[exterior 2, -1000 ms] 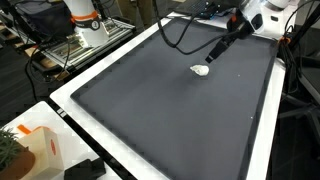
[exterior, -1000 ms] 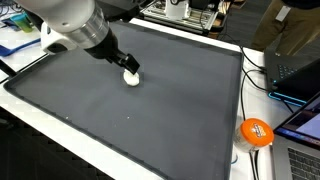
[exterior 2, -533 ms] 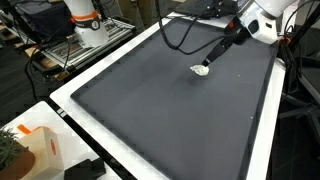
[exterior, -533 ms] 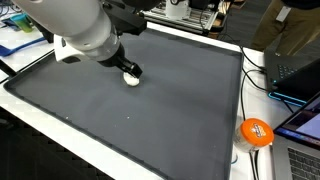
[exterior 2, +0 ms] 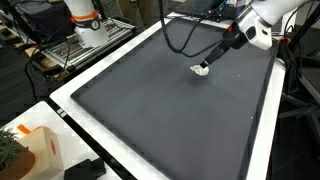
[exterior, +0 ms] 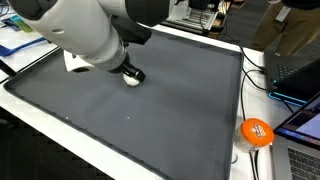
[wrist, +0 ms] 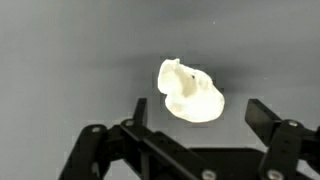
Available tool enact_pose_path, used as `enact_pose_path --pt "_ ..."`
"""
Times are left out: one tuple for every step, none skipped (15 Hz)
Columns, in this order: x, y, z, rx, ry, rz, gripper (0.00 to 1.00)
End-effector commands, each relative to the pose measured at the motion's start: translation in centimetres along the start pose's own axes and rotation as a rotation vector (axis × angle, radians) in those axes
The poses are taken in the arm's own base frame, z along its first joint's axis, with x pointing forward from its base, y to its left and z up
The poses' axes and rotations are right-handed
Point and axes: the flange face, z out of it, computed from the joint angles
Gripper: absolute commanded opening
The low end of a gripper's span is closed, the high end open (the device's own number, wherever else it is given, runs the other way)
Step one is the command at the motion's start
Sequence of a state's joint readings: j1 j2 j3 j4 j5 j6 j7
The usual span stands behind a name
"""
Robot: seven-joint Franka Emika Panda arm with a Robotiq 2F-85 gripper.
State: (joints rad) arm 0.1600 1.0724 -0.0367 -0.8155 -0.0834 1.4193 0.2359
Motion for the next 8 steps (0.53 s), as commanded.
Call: enact_pose_path --pt "1.0 0.0 1.4 -0.021 -0.017 0.022 1.00" --pt "1.1 0.0 1.6 -0.025 -0.022 0.026 1.00" --pt "1.2 0.0 1.8 -0.027 -0.025 0.027 1.00" --pt "1.3 0.1 2.0 -0.031 -0.030 0.030 1.00" --pt "1.4 0.1 2.2 -0.032 -0.033 0.032 1.00" --pt "1.4 0.1 2.3 -0.033 -0.035 0.033 1.00" --pt "1.5 0.1 2.3 -0.032 -0.038 0.032 1.00" --pt "1.5 0.1 2.4 -0.031 -0.043 0.033 1.00"
